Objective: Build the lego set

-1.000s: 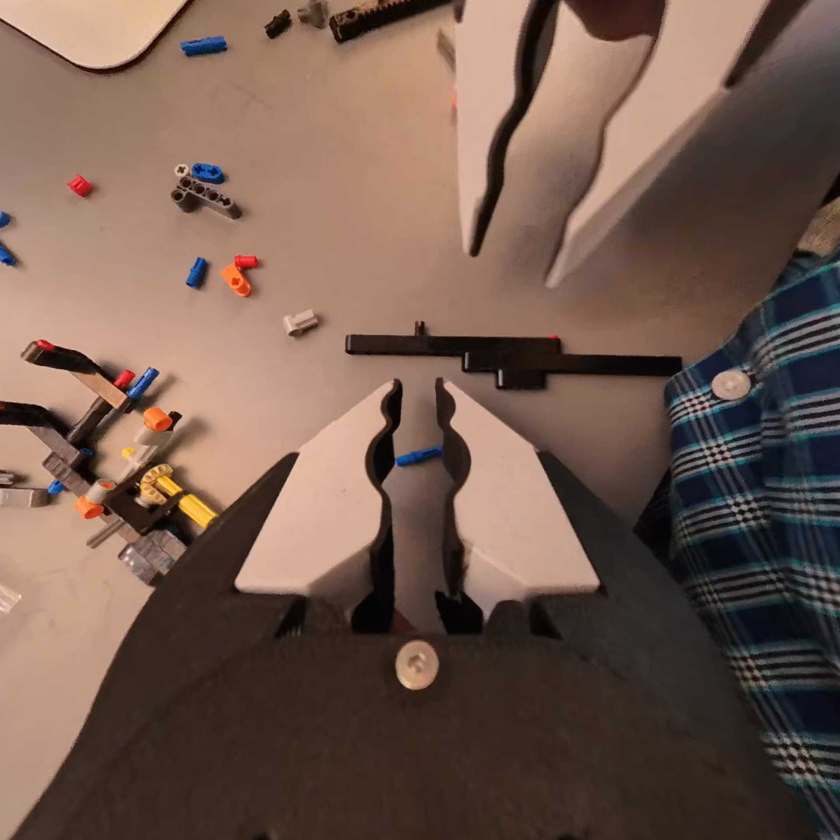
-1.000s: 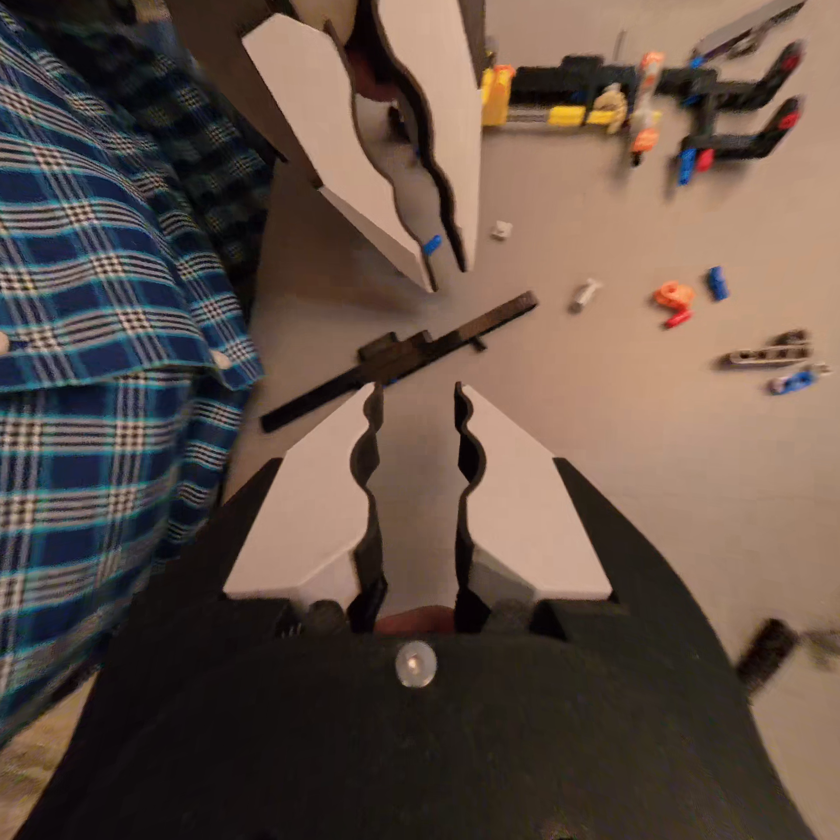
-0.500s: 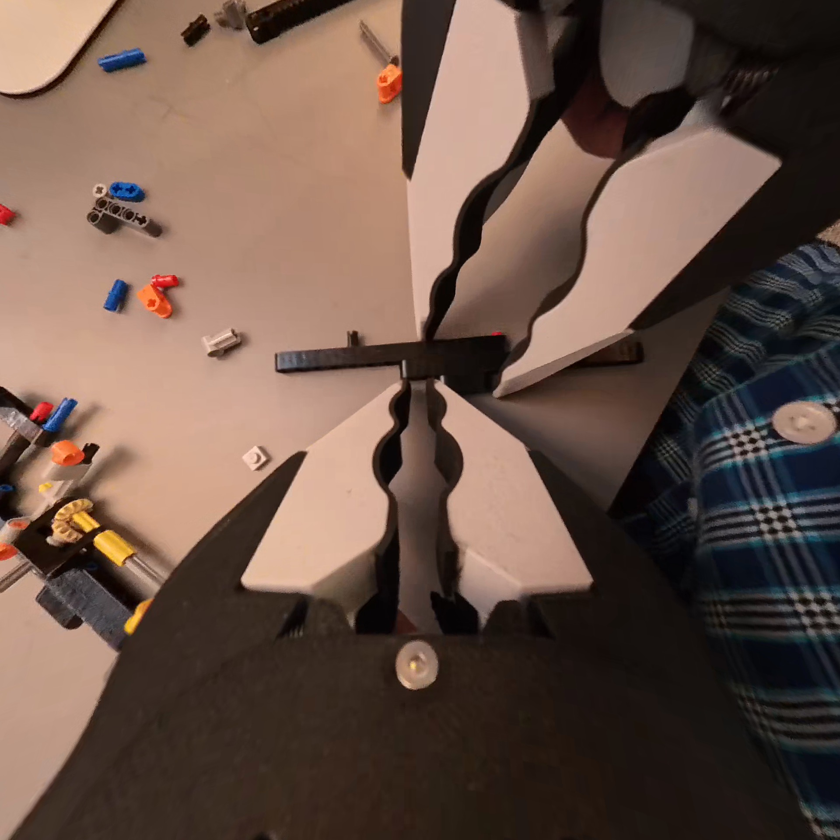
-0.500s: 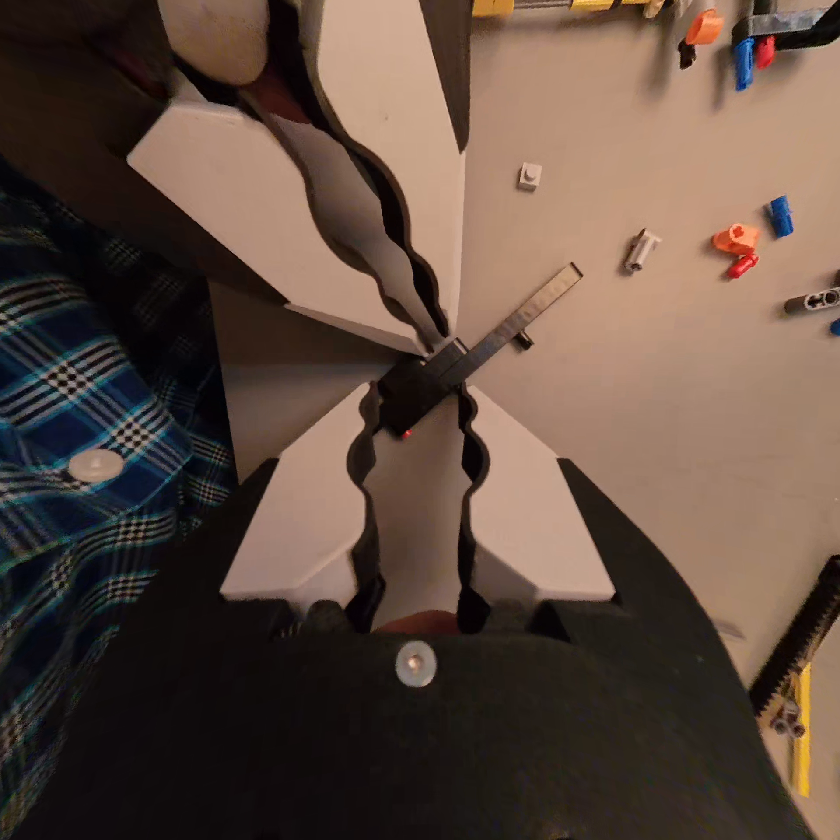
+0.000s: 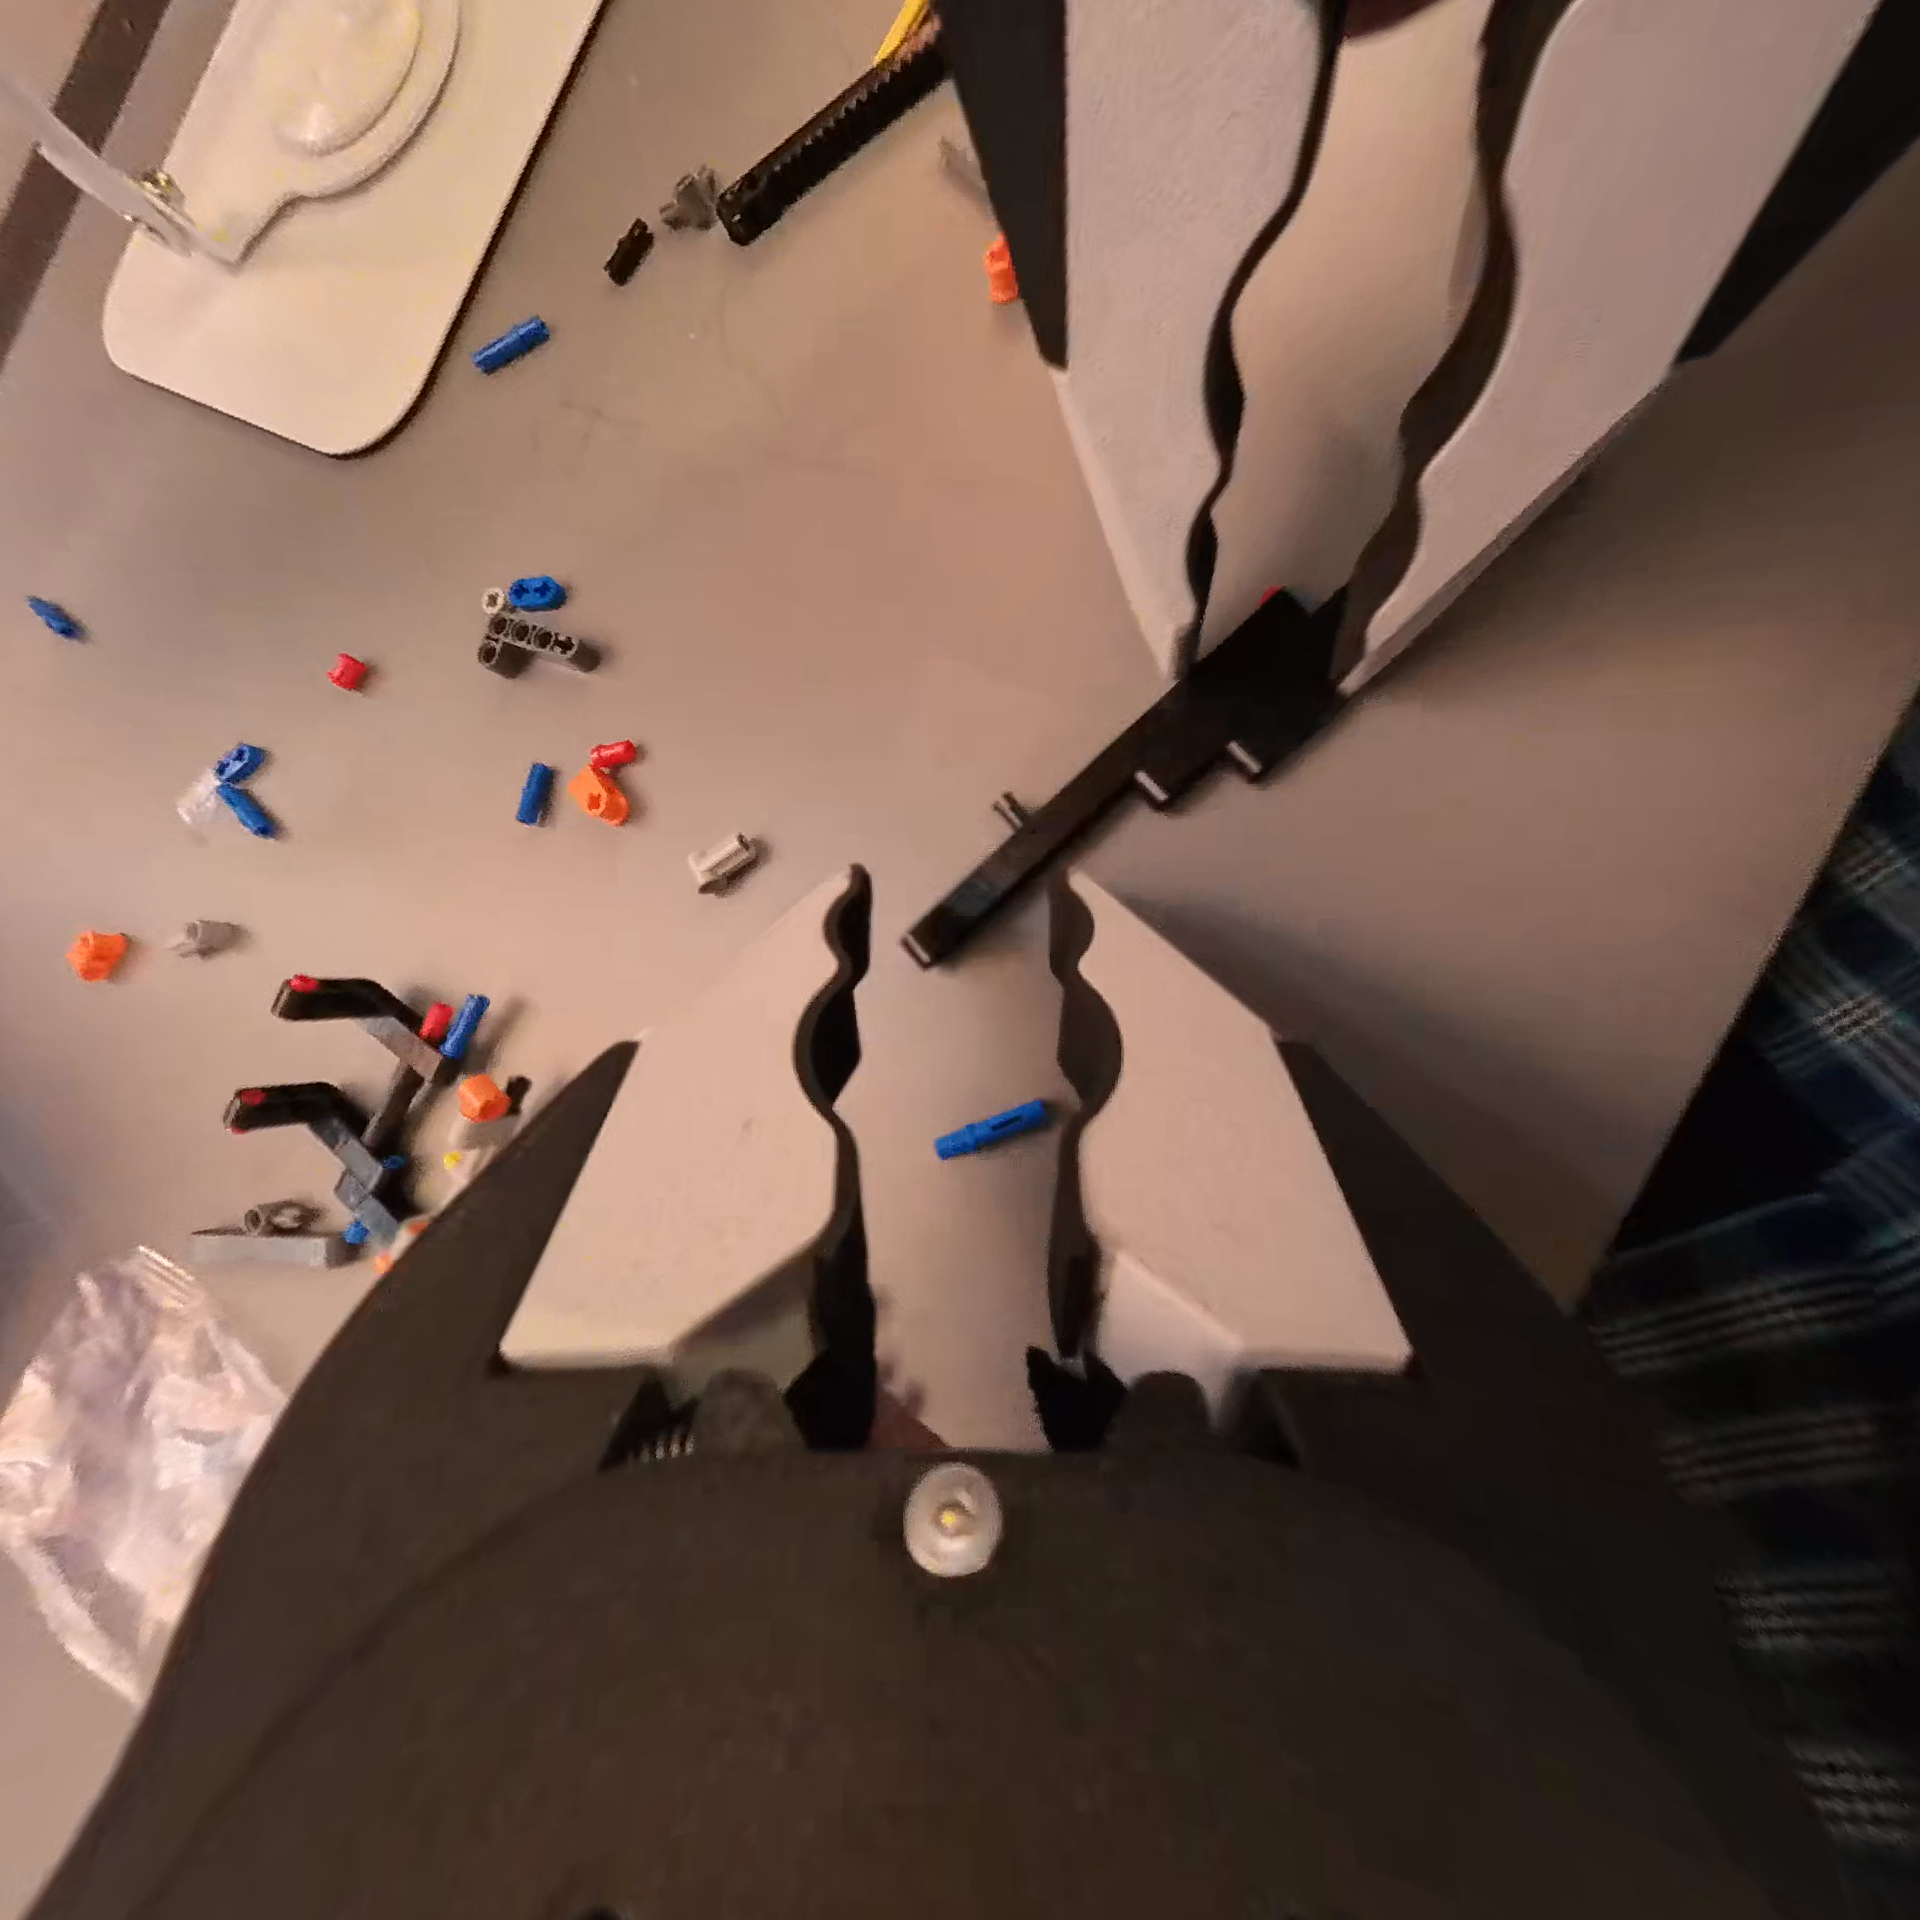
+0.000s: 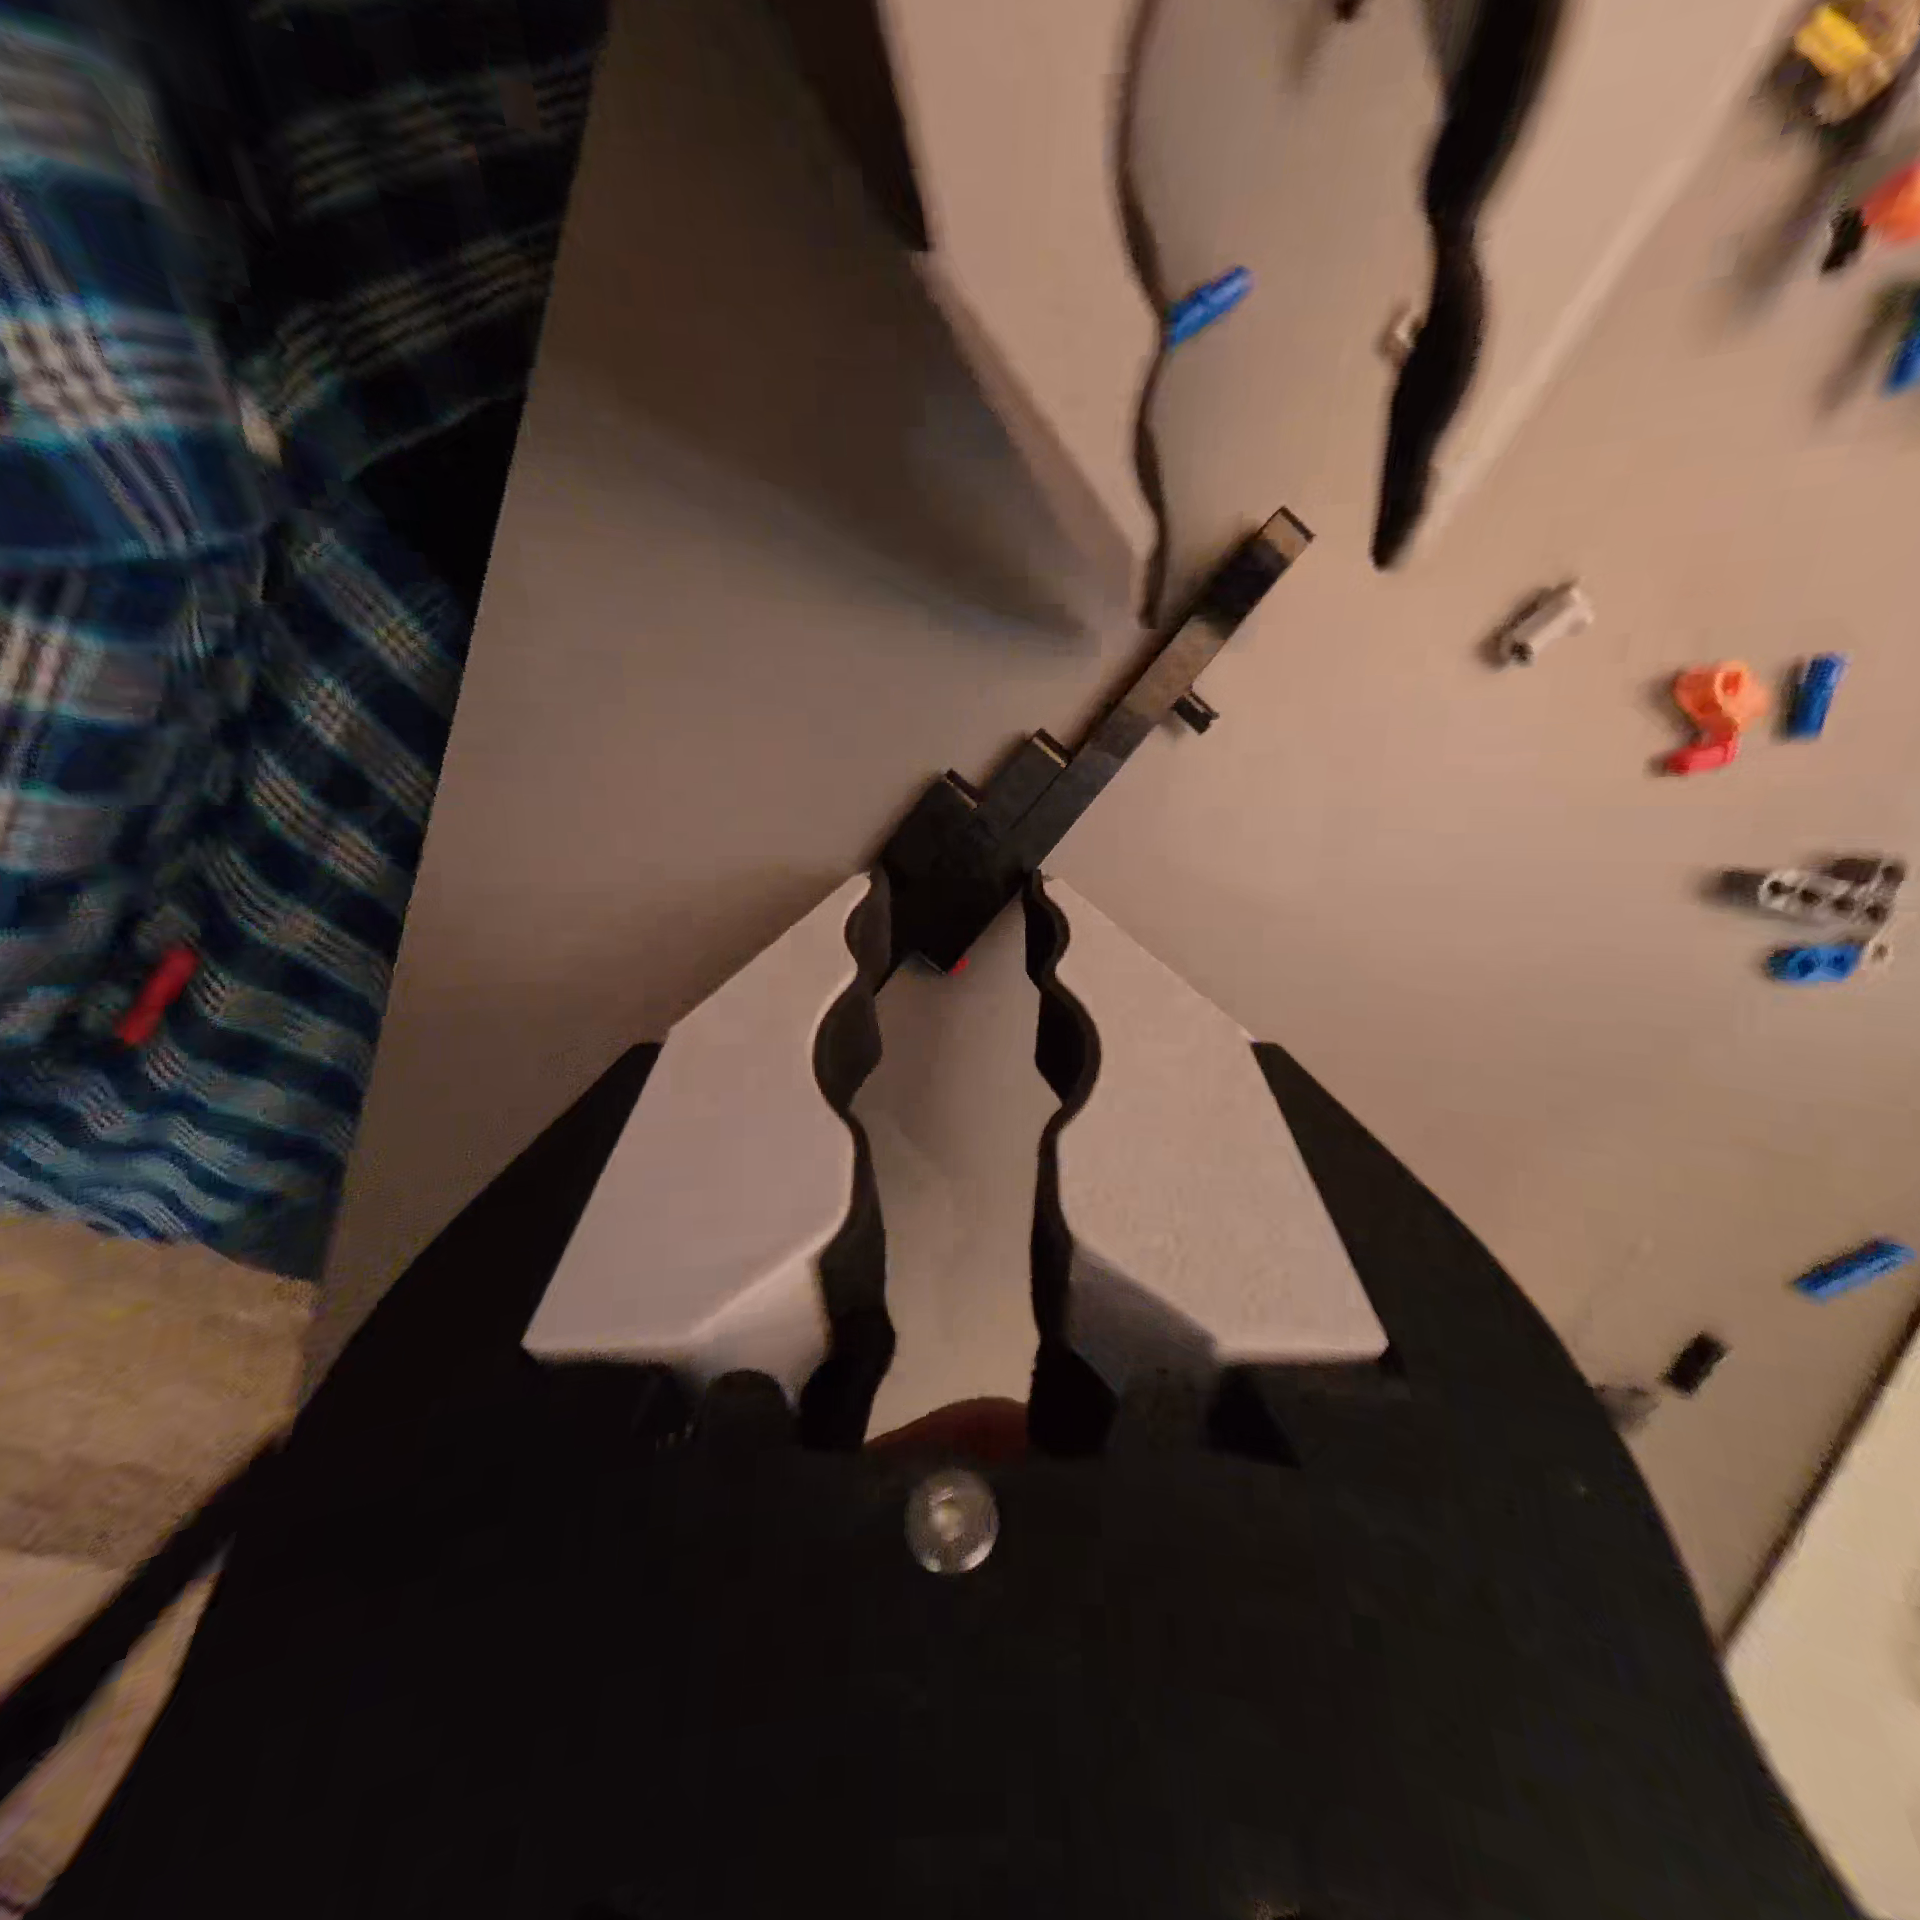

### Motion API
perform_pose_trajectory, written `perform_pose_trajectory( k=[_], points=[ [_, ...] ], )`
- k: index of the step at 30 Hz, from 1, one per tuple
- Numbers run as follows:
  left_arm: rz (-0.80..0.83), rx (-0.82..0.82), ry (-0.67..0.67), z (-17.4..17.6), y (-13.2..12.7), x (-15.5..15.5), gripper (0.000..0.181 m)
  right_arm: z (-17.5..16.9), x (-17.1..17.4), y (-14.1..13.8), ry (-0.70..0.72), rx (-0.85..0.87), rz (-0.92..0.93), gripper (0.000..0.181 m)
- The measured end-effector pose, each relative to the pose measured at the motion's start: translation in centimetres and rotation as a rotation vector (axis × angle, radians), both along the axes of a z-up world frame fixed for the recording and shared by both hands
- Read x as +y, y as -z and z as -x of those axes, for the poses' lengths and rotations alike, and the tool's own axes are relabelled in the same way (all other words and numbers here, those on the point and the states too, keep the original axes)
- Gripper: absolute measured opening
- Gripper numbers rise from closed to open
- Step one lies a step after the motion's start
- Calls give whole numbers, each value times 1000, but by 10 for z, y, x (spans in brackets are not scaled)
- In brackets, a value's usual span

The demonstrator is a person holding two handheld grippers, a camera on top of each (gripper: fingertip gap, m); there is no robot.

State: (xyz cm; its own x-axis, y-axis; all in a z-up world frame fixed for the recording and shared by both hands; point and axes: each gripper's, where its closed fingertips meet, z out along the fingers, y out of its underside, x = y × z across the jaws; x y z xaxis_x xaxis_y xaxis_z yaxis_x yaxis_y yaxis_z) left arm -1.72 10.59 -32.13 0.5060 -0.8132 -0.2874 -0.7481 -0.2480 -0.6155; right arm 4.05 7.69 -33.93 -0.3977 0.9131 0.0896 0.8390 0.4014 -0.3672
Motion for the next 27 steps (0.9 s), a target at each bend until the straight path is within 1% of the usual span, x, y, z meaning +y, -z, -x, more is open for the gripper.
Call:
perform_pose_trajectory(
  k=[1,3,5,8,12,19,21,23,27],
  points=[
    [4,16,4,1,3,2,35,-1,1,0,-42,-13,-18,23],
    [26,25,26,0,7,3,35,-4,5,0,-114,-48,-51,23],
    [65,36,42,-2,14,1,31,-5,10,0,-164,-80,-88,23],
    [102,13,49,-6,16,-3,15,-4,15,0,-188,-88,-103,22],
    [99,4,38,-6,17,-5,9,-5,25,-1,-150,-85,-149,21],
    [110,2,11,-7,17,-8,8,-10,42,-3,20,-40,-217,28],
    [111,3,9,-8,17,-10,7,-10,41,-3,47,-9,-217,25],
    [116,-5,14,-10,17,-13,7,-11,41,-2,53,9,-223,16],
    [120,-8,17,-12,17,-15,6,-10,44,-2,43,30,-244,12]
  ],
)
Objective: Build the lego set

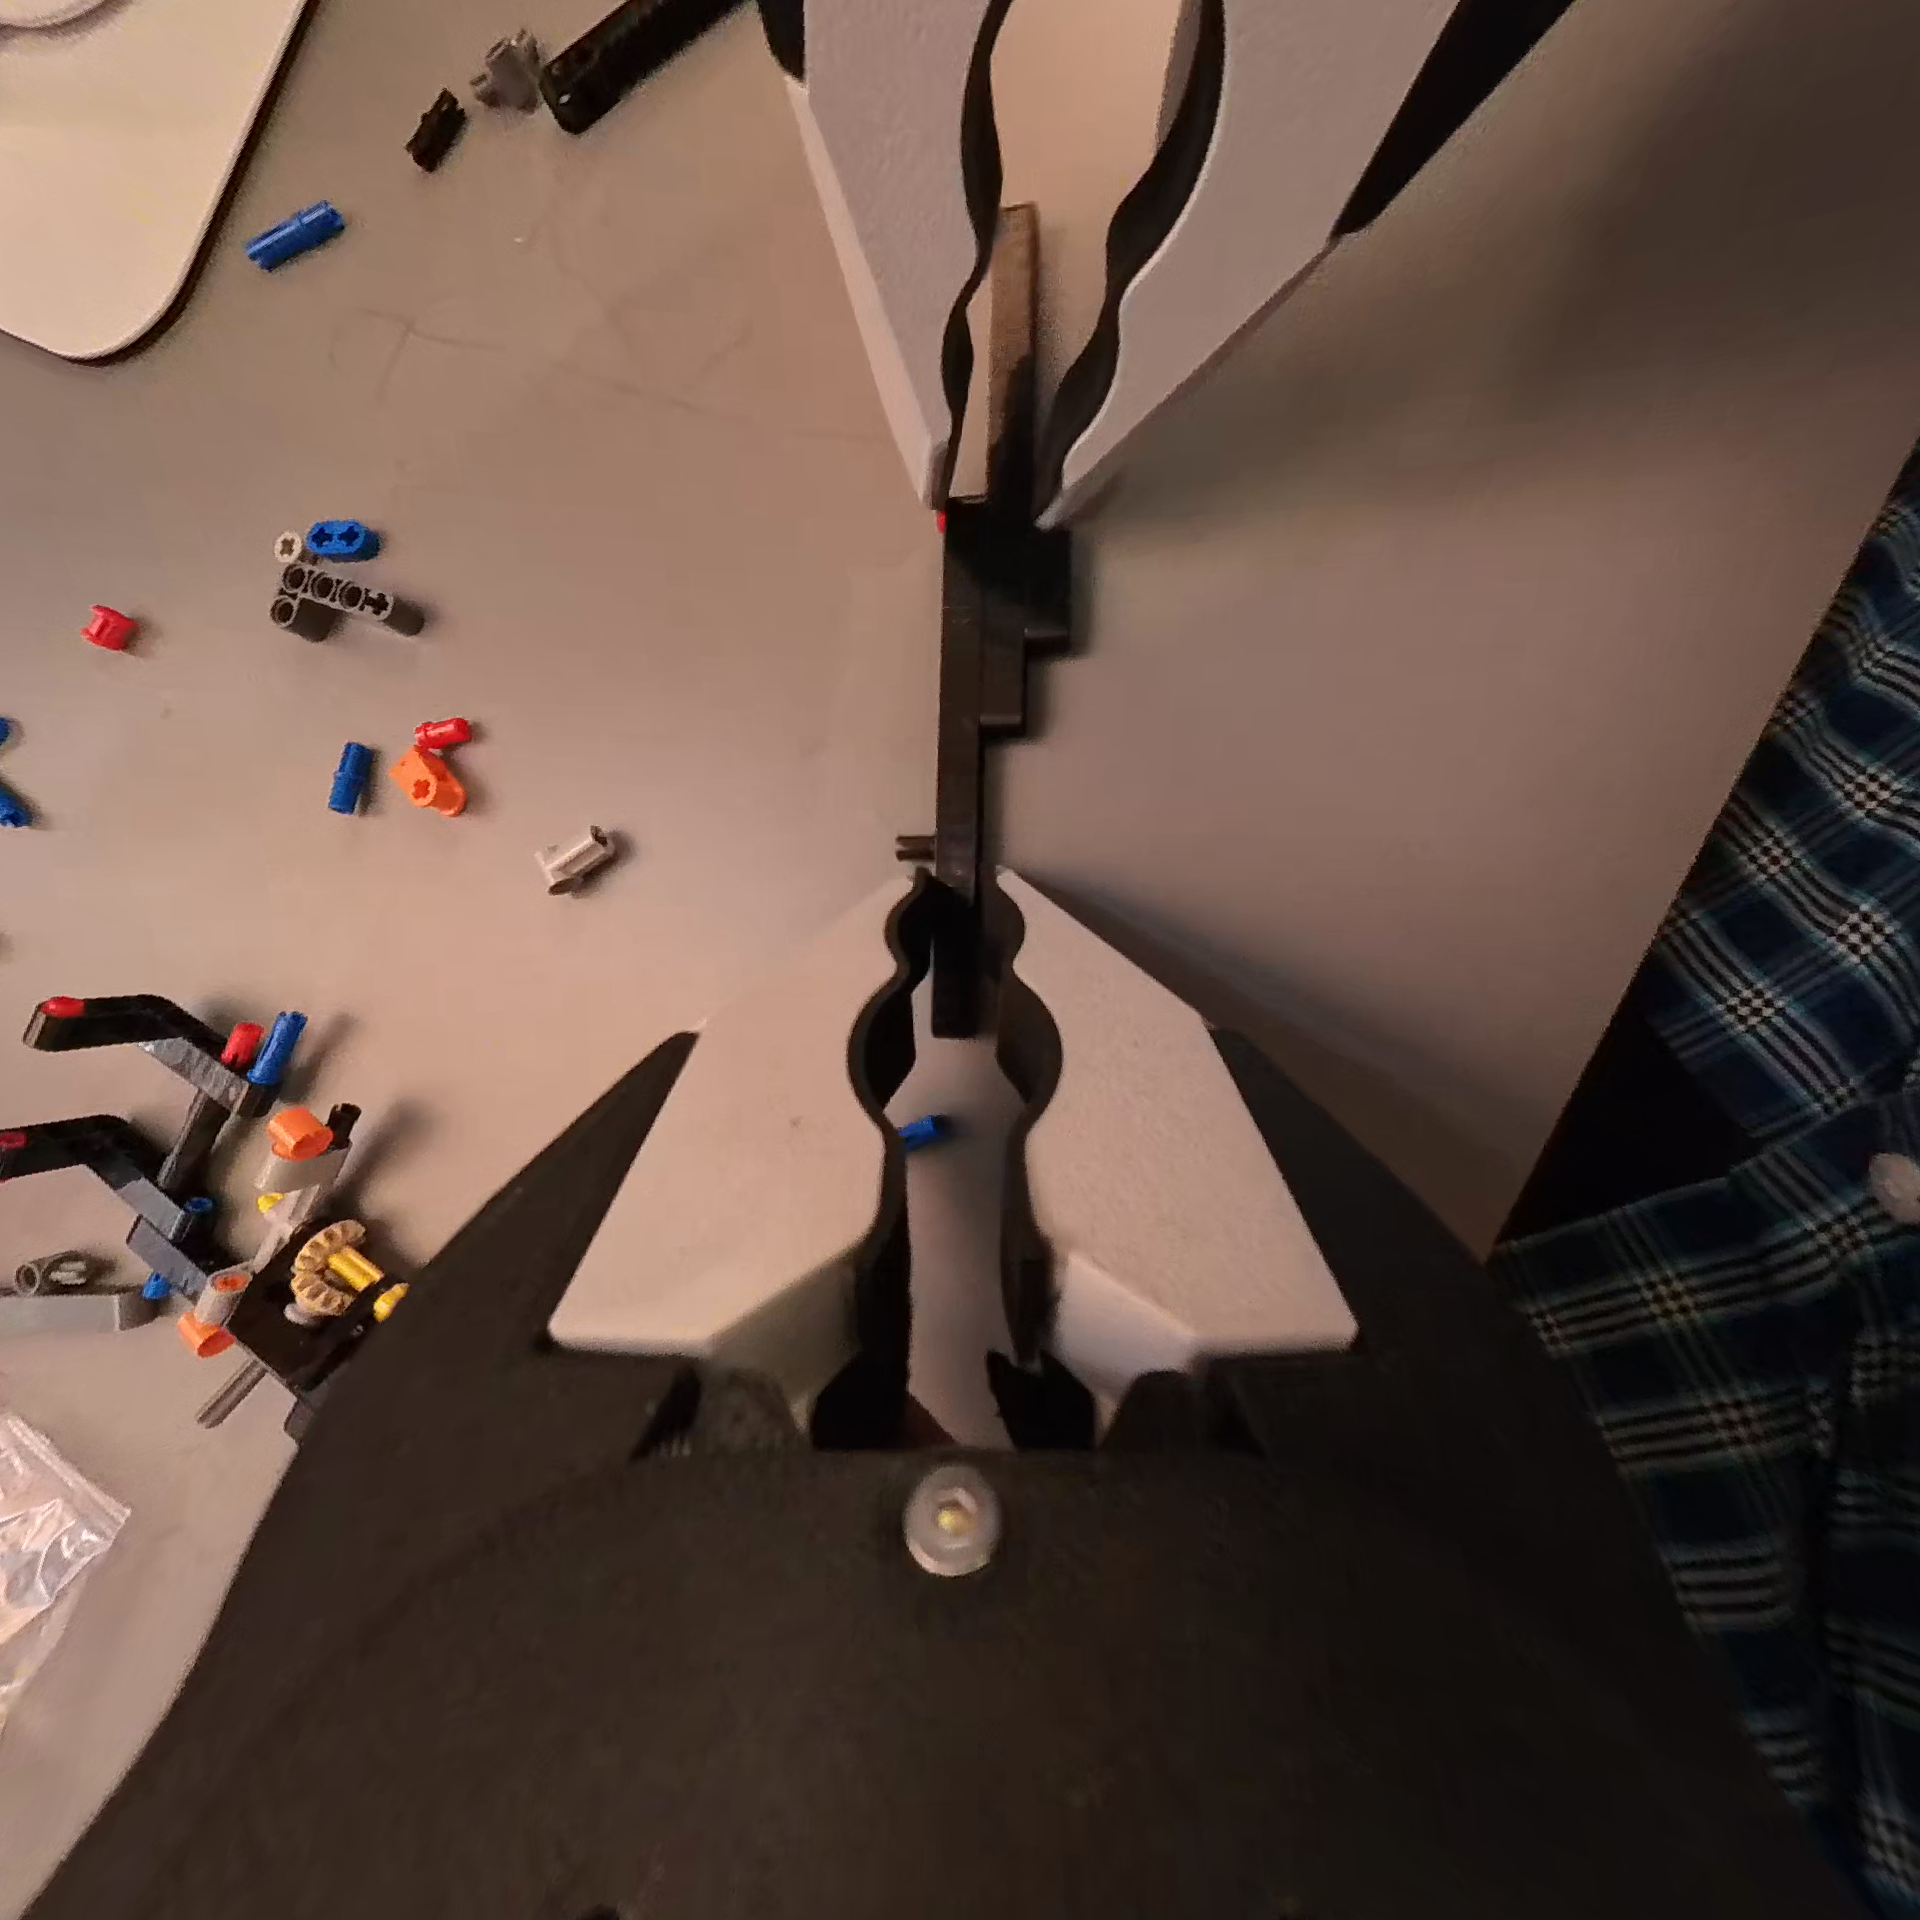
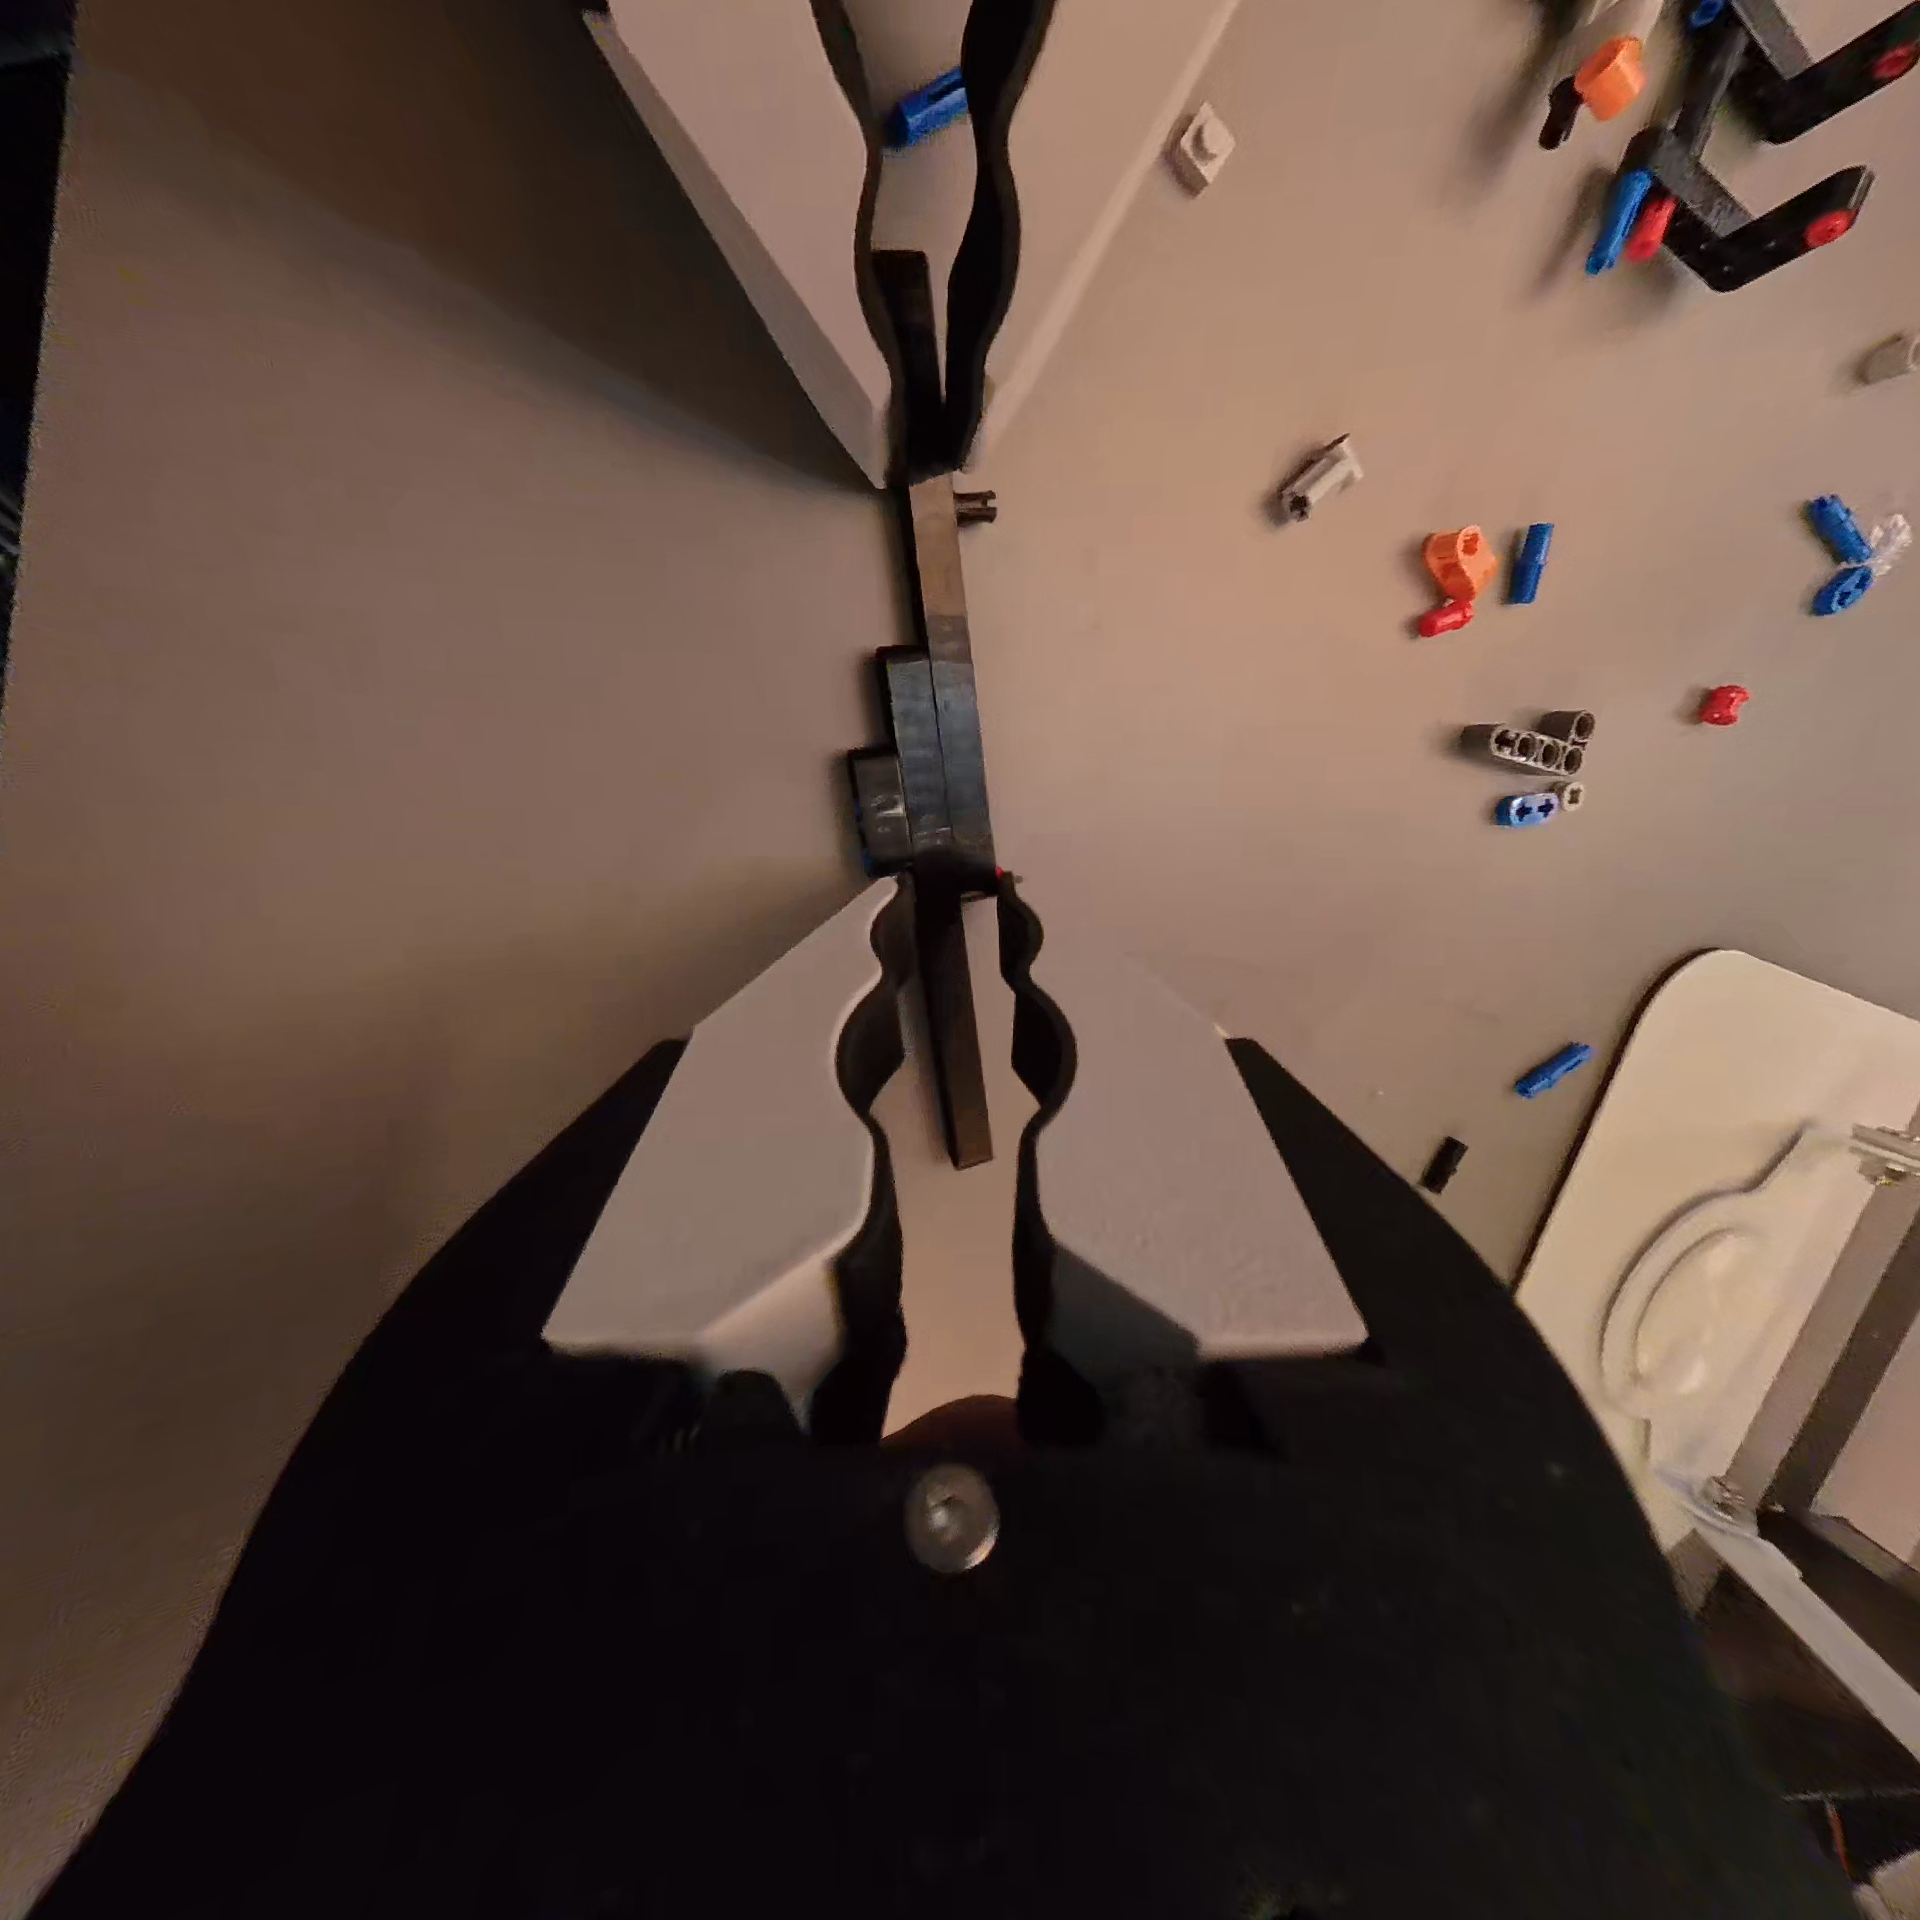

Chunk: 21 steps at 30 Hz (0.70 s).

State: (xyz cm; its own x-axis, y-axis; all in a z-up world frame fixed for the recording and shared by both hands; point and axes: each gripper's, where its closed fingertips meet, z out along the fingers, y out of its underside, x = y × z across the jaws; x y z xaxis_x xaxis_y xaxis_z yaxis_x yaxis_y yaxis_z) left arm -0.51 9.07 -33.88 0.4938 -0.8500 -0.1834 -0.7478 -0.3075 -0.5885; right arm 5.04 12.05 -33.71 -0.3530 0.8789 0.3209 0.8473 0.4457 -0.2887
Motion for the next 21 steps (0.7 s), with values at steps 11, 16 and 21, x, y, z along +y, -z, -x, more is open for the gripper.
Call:
perform_pose_trajectory(
  k=[11,16,21],
  points=[
    [1,-7,-19,0,0,-4,8,7,9,-6,-17,50,-15,24],
    [4,-6,-30,5,-1,-2,13,2,11,-16,65,117,21,36],
    [-3,-21,-38,8,-6,1,19,-13,14,-32,190,201,96,36]
  ],
)
